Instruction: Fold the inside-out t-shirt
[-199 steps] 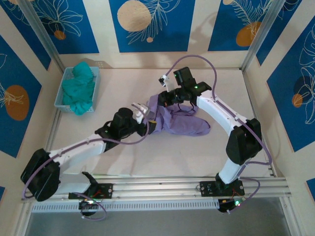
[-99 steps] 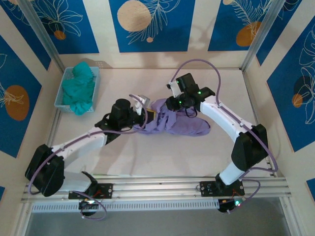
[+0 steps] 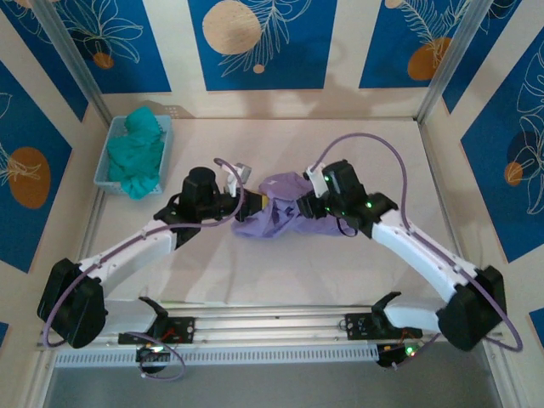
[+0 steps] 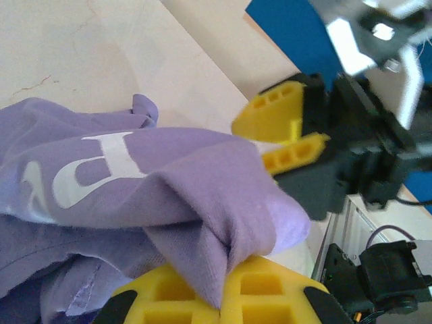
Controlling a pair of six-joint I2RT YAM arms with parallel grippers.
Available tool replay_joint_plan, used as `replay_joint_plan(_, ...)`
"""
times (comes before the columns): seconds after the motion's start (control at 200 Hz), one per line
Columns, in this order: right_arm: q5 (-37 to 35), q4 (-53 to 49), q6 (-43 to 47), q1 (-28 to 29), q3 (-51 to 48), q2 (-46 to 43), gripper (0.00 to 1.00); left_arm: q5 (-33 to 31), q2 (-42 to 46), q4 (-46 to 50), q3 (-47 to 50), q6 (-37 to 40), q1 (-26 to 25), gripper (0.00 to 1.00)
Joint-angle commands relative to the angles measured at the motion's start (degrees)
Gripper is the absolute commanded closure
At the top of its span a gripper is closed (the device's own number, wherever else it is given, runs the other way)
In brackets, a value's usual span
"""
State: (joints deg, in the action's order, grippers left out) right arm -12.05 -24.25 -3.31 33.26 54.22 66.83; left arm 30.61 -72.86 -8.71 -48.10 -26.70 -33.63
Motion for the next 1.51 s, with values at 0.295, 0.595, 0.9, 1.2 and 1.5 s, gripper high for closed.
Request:
replay_joint_plan(0.295, 10.45, 27.29, 0.91, 8.56, -14.66, -4.34, 0.67, 3.18, 0.27, 0.62, -3.67, -2.08, 1.69, 1.0)
replay_joint_plan(0.595, 5.61, 33.29, -3.66, 6.94, -10.73, 7.26, 0.79, 3.01, 1.36, 0.37, -2.47, -1.83, 1.88, 1.0)
replay_joint_plan(0.9, 7.51, 34.31, -4.42, 5.21, -10.77, 6.18, 1.0, 2.4, 2.11, -0.6, -0.97, -2.21, 3.34, 1.0)
replay_joint_plan(1.2, 29.83, 29.53, -12.41, -0.13, -10.52, -2.14, 1.0, -4.59, 0.57, 1.47, -2.47, -0.38, 4.25, 1.0)
replay_joint_plan(1.5, 17.93, 26.62, -10.84, 4.22, -11.52, -0.05, 0.78, -2.27, -0.17, -0.44, -2.94, -1.48, 4.29, 1.0)
